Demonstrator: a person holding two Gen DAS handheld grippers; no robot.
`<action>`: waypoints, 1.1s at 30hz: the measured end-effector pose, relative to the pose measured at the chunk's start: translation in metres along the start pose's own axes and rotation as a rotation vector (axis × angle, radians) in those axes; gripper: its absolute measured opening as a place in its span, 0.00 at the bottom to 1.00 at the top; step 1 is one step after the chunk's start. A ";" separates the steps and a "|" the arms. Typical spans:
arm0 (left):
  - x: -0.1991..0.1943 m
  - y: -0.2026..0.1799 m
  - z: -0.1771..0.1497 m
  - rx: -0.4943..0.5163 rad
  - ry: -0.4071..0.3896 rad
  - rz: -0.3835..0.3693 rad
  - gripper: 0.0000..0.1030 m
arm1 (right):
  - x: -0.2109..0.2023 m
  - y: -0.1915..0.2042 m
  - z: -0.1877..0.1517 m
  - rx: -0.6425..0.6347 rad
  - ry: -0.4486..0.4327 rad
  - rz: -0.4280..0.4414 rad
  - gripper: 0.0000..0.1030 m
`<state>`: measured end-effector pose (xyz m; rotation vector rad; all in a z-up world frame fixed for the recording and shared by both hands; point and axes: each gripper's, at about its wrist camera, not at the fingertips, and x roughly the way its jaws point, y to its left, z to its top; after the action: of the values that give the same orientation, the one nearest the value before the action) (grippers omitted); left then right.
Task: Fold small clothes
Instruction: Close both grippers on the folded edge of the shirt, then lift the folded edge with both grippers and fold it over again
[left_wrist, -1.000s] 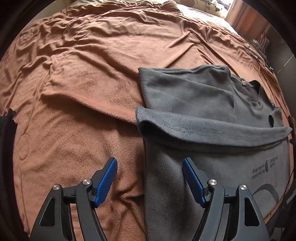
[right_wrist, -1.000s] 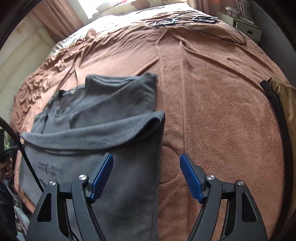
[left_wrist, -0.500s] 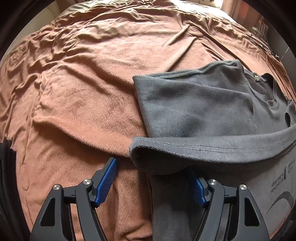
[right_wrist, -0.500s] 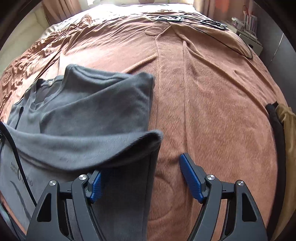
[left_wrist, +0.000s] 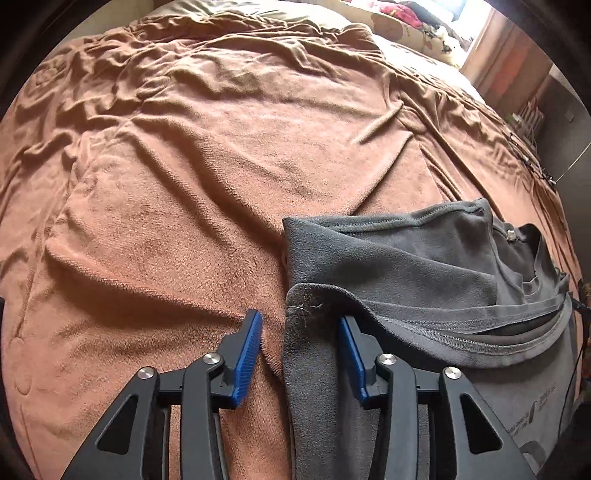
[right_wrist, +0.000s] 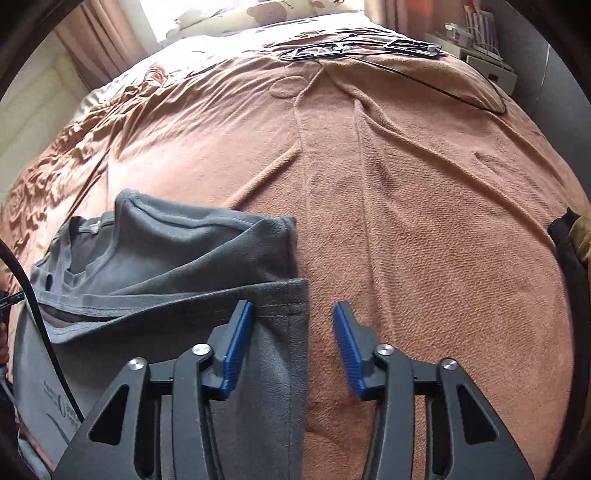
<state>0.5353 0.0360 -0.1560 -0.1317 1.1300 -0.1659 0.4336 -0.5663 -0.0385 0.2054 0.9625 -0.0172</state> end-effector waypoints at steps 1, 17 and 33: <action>-0.001 0.002 0.000 -0.012 -0.006 -0.018 0.32 | -0.001 -0.001 -0.002 0.000 -0.002 0.010 0.32; -0.039 0.018 -0.005 -0.089 -0.107 -0.073 0.06 | -0.037 -0.008 -0.008 0.011 -0.094 0.028 0.04; -0.118 -0.008 0.034 -0.044 -0.290 -0.056 0.06 | -0.116 0.006 -0.002 -0.022 -0.266 0.015 0.04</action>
<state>0.5167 0.0525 -0.0353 -0.2192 0.8417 -0.1664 0.3664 -0.5691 0.0565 0.1850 0.6963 -0.0201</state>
